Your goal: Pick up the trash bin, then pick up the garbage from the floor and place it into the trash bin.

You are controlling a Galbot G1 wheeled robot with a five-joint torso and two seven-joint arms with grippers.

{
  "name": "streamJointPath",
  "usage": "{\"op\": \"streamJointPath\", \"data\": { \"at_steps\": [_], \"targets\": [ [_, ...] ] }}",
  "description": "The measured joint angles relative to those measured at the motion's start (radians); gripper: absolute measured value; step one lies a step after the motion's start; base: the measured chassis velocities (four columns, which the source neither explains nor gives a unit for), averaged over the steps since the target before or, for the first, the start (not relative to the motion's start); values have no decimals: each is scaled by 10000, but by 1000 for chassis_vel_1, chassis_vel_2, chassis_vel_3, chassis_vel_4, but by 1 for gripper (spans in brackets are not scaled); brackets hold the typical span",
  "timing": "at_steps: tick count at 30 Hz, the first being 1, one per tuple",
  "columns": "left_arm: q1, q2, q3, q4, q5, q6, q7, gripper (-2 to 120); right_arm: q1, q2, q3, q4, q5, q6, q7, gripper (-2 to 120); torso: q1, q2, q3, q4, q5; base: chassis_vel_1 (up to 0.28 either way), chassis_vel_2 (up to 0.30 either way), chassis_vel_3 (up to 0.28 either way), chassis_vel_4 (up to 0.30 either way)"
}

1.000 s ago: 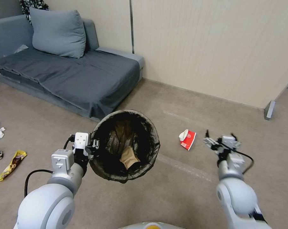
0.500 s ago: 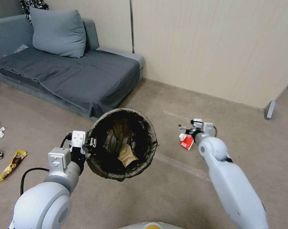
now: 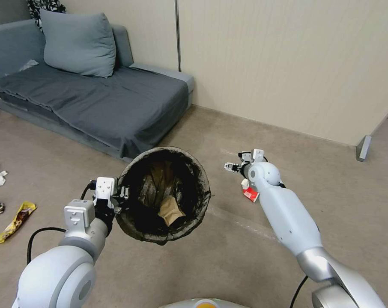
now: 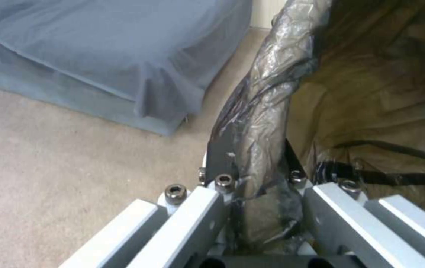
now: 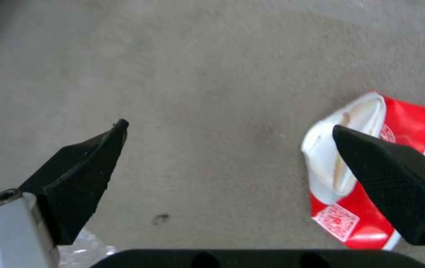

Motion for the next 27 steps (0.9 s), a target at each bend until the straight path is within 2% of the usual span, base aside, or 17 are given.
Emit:
{"op": "streamJointPath", "data": {
  "at_steps": [3, 6, 15, 27],
  "targets": [
    [48, -36, -12, 1, 69, 0, 4, 0, 385, 256, 238, -1417, -789, 398, -331, 100, 0, 0, -1, 1, 2, 0, 0, 0, 0],
    [39, -46, -18, 26, 76, 0, 25, 0, 436, 279, 517, -1924, -1010, 607, -299, 100, 0, 0, -1, 1, 3, 0, 0, 0, 0],
    [-44, -57, 100, 158, 116, 0, 49, 0, 560, 79, 962, -2687, -854, 1100, -74, 100, 0, 0, -1, -1, 3, 0, 0, 0, 0],
    [-249, 33, 59, 265, 39, 0, 75, 0, 848, 215, 1134, -3948, -814, 1723, -215, 100, -1, 0, -1, 1, 3, 0, 0, 0, 0]
  ]
}}
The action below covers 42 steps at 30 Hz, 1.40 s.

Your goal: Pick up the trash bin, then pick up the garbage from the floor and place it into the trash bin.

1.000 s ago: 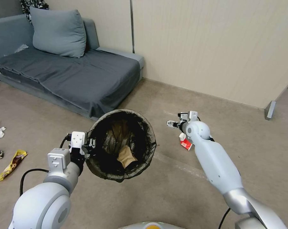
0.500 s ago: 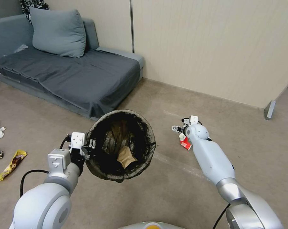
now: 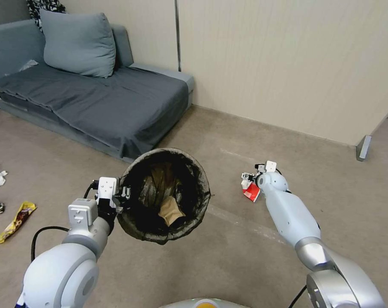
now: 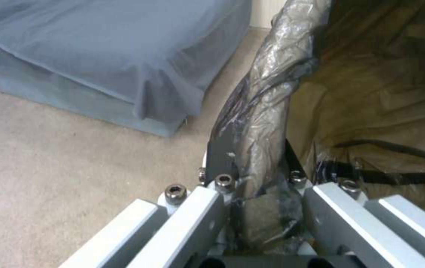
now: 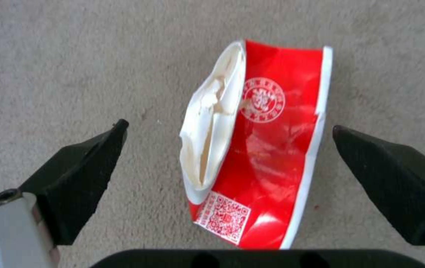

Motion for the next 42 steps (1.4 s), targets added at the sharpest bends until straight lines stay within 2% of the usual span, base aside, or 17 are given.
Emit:
{"op": "streamJointPath", "data": {
  "at_steps": [17, 20, 21, 24, 25, 28, 29, 31, 33, 36, 37, 40, 42],
  "targets": [
    [-63, -19, -70, 57, -63, 0, 13, 0, 202, 200, 102, -895, -213, 485, -500, 97, 0, 0, 0, 0, -1, 0, 0, 0, 0],
    [-35, -43, -71, 57, -46, 0, 34, 0, 269, 287, 143, -1115, -310, 559, -518, 84, 0, 0, 0, 0, 0, 0, 0, 0, 0],
    [-35, -43, -71, 57, -46, 0, 34, 0, 269, 287, 143, -1115, -310, 559, -518, 84, 0, 0, 0, 0, 0, 0, 0, 0, 0],
    [-20, -109, -60, 57, -17, 0, 45, 0, 244, 294, 148, -1023, -343, 557, -520, 68, 0, 0, 0, 0, 0, 0, 0, 0, 0],
    [-20, -109, -60, 57, -17, 0, 45, 0, 244, 294, 148, -1023, -343, 557, -520, 68, 0, 0, 0, 0, 0, 0, 0, 0, 0],
    [0, -133, -29, 55, 8, 0, 62, 0, 247, 301, 151, -1074, -354, 544, -520, 55, 0, 0, 0, 0, 0, 0, 0, 0, 0],
    [0, -133, -29, 55, 8, 0, 62, 0, 247, 301, 151, -1074, -354, 544, -520, 55, 0, 0, 0, 0, 0, 0, 0, 0, 0],
    [12, -124, -28, 49, 9, 0, 64, 0, 253, 299, 151, -1095, -375, 536, -525, 43, -1, 0, 0, 0, 0, 0, 0, 0, 0],
    [17, -117, -28, 47, 9, 0, 65, 0, 254, 299, 151, -1107, -382, 535, -527, 40, 0, 0, 0, 0, 0, 0, 0, 0, 0],
    [18, -108, -4, 28, 9, 0, 65, 0, 252, 300, 151, -1115, -408, 532, -532, 25, 0, 0, 0, 0, 0, 0, 0, 0, 0],
    [18, -108, -4, 28, 9, 0, 65, 0, 252, 300, 151, -1115, -408, 532, -532, 25, 0, 0, 0, 0, 0, 0, 0, 0, 0],
    [10, -98, 5, 15, -7, 0, 61, 0, 168, 290, 175, -1024, -405, 517, -533, 10, 0, 0, 0, 0, 1, 0, 0, 0, 0],
    [10, -84, 6, 15, -10, 0, 58, 0, 123, 274, 181, -950, -395, 506, -532, 7, 0, 0, 0, 0, 0, 0, 0, 0, 0]
  ]
}}
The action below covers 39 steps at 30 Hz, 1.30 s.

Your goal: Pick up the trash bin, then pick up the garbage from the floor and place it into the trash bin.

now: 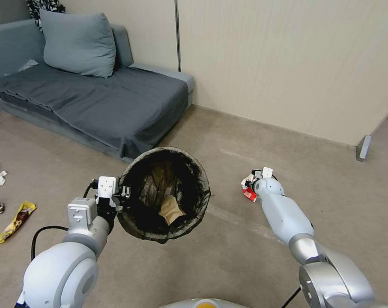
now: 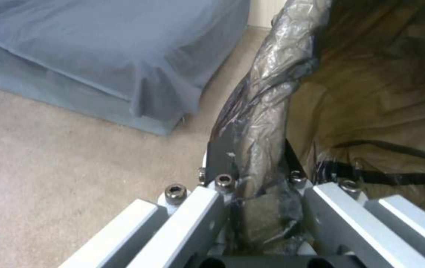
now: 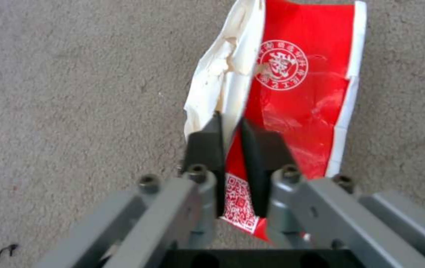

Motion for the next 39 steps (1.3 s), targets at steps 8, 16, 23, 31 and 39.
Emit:
{"op": "streamJointPath", "data": {
  "at_steps": [8, 16, 23, 31, 39],
  "targets": [
    [-31, 19, 51, 0, 16, 0, -12, 0, -110, -56, 18, 57, 19, 2, 6, 0, 0, 2, 0, 0, -1, 0, 0, 0, 0],
    [54, -20, -38, -24, 45, -1, -13, 0, -191, -101, 19, 84, 20, 63, 7, 0, 0, 2, 0, 1, 0, 0, 0, 0, 0],
    [-20, -17, -122, -26, 13, 0, -13, 0, -919, -592, 47, 2098, 296, -310, 358, 0, 0, 2, 0, 1, 0, 0, 0, 0, 0],
    [-65, -95, -151, -10, -29, 0, -33, 0, -3534, -2019, 857, 7613, 1354, -1223, 1114, 0, -1, 2, -1, -3, -1, 0, 0, 0, 0],
    [-133, -313, 126, 54, 139, 0, -31, 0, -6003, -1870, 2580, 12905, 1706, -1638, 1037, 0, -1, 3, -1, 0, 5, 0, 0, 0, 0]
  ]
}}
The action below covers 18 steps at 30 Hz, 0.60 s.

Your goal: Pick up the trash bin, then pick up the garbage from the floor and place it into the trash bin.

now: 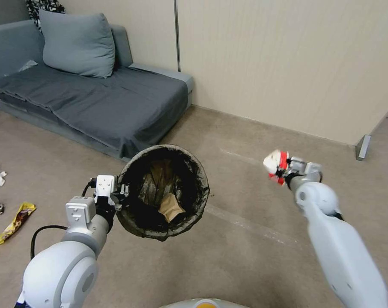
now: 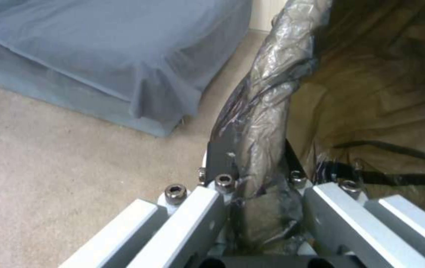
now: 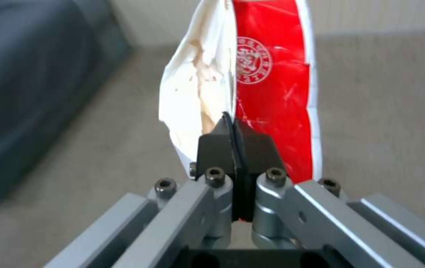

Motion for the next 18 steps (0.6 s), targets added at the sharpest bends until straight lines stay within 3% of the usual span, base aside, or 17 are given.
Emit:
{"op": "streamJointPath", "data": {
  "at_steps": [1, 6, 8, 11, 16, 18],
  "targets": [
    [0, 0, 0, 0, 0, 0, 0, 0, 0, 0, 0, 0, 0, 0, 0, 0, 0, 0, 0, 0, 0, 0, 0, 0, 0],
    [-12, -121, 109, 2, 82, -3, 0, 0, -1359, 399, 308, 2388, -999, 449, -613, 0, 0, 0, 0, 0, -6, 0, 0, 0, 0],
    [-9, -222, 160, 2, 134, -13, 2, 0, -2230, 625, 13, 3486, -1351, 704, -892, 0, 0, 0, 0, -2, -4, 0, 0, 0, 0],
    [-10, -261, 195, 2, 162, -18, 2, 0, -2530, 619, -301, 4024, -1359, 737, -981, 0, 0, 0, 0, -1, -6, 0, 0, 0, 0],
    [-18, -325, 261, 26, 234, -30, 9, 0, -2490, 163, -754, 4762, -570, 427, -1126, 0, 0, 0, 0, 0, -6, 0, 0, 0, 0],
    [-16, -353, 289, 36, 266, -44, 20, 0, -2223, -496, -948, 4960, 320, 201, -1340, 0, 0, 0, 0, 1, -6, 0, 0, 0, 0]
  ]
}}
